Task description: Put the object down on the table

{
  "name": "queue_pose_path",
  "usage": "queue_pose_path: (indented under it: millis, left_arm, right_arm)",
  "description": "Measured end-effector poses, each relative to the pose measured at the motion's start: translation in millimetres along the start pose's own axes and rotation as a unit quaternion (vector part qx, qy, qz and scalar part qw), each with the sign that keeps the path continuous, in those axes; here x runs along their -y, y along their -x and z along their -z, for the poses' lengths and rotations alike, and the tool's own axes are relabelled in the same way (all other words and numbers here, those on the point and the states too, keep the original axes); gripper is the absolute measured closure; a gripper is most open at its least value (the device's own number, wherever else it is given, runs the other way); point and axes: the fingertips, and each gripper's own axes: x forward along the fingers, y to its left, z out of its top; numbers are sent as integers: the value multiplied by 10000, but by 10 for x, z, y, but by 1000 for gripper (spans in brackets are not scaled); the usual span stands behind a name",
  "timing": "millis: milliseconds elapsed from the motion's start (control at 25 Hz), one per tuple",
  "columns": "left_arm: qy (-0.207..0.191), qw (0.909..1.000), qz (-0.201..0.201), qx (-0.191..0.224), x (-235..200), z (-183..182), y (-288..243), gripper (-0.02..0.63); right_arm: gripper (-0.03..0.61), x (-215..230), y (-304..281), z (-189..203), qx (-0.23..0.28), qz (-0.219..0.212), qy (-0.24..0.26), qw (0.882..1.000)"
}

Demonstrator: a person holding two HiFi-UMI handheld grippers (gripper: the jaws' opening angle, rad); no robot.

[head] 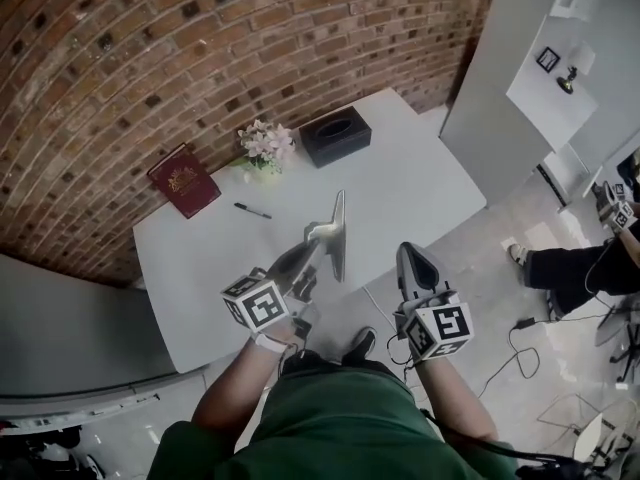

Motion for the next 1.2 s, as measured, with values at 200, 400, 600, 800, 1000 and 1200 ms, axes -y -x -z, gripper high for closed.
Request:
queue_pose_path:
  millis: [200, 400, 600, 800, 1000, 1200]
  left_arm:
    - [520, 9985, -132, -53, -231, 92, -194, 606]
    - [990, 9948, -173, -146, -575, 152, -428, 606]
    - [1233, 9912, -273, -399, -977, 262, -615, 604]
    - [1367, 9869, -431, -738, -1460, 378, -781, 604]
    - [1503, 9816, -515, -1056, -1911, 526, -936, 604]
    - [1576, 9773, -538, -1312, -2232, 672, -1106, 604]
  right_arm:
    - [577, 209, -56, 20, -37, 72, -93, 9999]
    - [575, 389, -158, 91, -122, 293, -160, 9994]
    - [577, 441, -211, 90, -164, 589, -103, 9981]
    - [577, 409, -285, 84, -288, 844, 12, 9960]
    - [575, 398, -299, 152, -464, 1116, 117, 9926]
    - [575, 367, -308, 184, -551, 1397, 16, 9887]
